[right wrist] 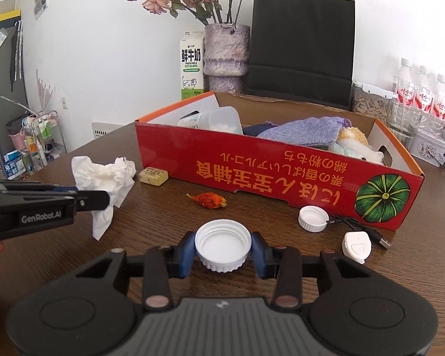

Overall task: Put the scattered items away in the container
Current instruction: 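Grasp crumpled tissue with left gripper while right gripper grasps large white screw cap, then carry tissue and white cap over the box and open both grippers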

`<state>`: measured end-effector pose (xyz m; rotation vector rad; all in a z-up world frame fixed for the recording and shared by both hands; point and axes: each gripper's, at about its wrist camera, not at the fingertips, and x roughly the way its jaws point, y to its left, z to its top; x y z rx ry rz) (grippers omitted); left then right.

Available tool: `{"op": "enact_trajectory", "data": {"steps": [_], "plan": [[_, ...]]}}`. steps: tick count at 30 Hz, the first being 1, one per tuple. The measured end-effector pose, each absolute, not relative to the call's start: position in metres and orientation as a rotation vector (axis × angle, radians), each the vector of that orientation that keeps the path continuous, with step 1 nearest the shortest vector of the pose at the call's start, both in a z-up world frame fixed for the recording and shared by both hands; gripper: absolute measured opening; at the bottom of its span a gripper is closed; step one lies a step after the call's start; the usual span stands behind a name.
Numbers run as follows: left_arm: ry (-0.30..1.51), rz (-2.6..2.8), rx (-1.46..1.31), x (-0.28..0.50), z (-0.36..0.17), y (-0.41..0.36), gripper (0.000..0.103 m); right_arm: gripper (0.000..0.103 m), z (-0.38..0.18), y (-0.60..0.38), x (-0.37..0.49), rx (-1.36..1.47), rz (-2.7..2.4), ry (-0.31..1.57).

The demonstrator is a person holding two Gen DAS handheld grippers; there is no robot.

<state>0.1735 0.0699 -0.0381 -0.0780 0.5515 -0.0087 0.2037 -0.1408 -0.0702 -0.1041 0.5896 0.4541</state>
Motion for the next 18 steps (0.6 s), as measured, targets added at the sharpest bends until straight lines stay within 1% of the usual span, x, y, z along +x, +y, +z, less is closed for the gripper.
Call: {"op": "enact_trajectory", "data": {"steps": [7, 18], "plan": [[0.504, -0.008, -0.108, 0.174, -0.028, 0.066, 0.012, 0.039, -0.05, -0.158, 0.205, -0.04, 0.451, 0.53], [0.33, -0.048, -0.081, 0.211, 0.045, 0.042, 0.012, 0.039, 0.017, -0.189, 0.243, 0.015, 0.395, 0.342]]}}
